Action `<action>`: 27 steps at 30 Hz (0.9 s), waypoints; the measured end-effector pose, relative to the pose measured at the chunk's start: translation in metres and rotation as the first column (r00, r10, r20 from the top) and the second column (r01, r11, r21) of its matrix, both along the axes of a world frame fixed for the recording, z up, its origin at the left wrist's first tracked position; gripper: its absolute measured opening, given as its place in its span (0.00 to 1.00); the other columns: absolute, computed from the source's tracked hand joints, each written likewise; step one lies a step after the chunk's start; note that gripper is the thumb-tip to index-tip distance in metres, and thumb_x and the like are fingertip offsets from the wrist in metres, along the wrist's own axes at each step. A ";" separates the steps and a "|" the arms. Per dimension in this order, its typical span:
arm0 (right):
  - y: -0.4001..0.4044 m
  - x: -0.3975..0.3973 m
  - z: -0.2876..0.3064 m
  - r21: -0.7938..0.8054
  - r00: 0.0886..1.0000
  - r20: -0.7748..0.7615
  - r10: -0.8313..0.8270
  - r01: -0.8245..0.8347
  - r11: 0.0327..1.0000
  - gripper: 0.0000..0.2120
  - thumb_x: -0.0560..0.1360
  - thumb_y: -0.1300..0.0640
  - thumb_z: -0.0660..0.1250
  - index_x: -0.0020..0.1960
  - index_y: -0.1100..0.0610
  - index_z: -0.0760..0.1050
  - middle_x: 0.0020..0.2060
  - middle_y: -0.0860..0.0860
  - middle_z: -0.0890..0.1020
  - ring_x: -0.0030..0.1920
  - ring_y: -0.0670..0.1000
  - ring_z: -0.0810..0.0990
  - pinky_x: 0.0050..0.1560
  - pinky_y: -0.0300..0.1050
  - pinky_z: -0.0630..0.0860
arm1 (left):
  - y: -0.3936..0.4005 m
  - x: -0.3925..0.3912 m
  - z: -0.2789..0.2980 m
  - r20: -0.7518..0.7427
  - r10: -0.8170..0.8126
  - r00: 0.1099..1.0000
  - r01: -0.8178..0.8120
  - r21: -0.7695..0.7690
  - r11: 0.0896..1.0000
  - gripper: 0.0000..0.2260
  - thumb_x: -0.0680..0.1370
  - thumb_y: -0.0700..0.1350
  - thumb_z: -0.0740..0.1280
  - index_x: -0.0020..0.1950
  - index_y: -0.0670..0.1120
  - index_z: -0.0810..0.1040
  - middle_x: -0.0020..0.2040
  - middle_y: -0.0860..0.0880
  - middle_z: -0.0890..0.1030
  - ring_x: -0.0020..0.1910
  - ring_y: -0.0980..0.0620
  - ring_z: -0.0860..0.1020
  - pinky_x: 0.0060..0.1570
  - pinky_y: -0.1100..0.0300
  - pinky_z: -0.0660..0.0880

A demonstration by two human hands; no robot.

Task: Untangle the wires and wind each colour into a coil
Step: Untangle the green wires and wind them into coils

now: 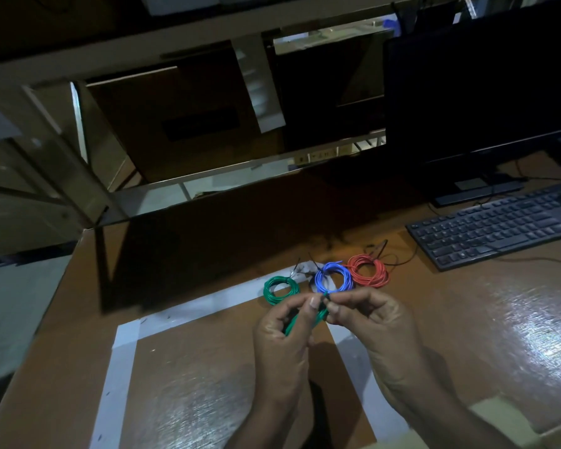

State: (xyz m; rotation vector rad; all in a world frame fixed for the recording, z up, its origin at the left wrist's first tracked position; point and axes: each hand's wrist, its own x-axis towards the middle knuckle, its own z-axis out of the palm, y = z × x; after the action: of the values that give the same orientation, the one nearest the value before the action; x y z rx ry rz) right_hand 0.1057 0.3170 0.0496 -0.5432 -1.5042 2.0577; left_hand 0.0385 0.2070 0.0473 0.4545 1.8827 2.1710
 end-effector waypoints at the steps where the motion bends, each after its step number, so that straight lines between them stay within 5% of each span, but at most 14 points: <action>1: 0.000 0.000 0.000 0.003 1.000 0.000 -0.001 0.001 1.000 0.06 0.67 0.60 0.76 0.43 0.53 0.86 0.43 0.58 0.86 0.46 0.60 0.86 0.50 0.48 0.83 | 0.000 0.000 0.000 0.001 0.003 1.000 -0.003 0.004 1.000 0.08 0.75 0.48 0.70 0.48 0.47 0.87 0.41 0.49 0.85 0.35 0.60 0.76 0.32 0.64 0.72; 27: 0.001 0.000 -0.005 -0.008 1.000 -0.008 -0.028 0.028 1.000 0.08 0.69 0.65 0.76 0.46 0.56 0.85 0.44 0.58 0.87 0.45 0.59 0.86 0.47 0.45 0.83 | 0.003 0.003 -0.002 0.000 0.037 0.999 -0.037 0.037 0.999 0.07 0.75 0.47 0.71 0.47 0.49 0.88 0.40 0.49 0.85 0.35 0.58 0.75 0.32 0.64 0.71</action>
State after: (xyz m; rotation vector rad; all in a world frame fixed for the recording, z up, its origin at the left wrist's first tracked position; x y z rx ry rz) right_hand 0.1058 0.3179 0.0449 -0.5550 -1.4763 2.0425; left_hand 0.0417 0.2099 0.0454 0.4307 1.8686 2.2330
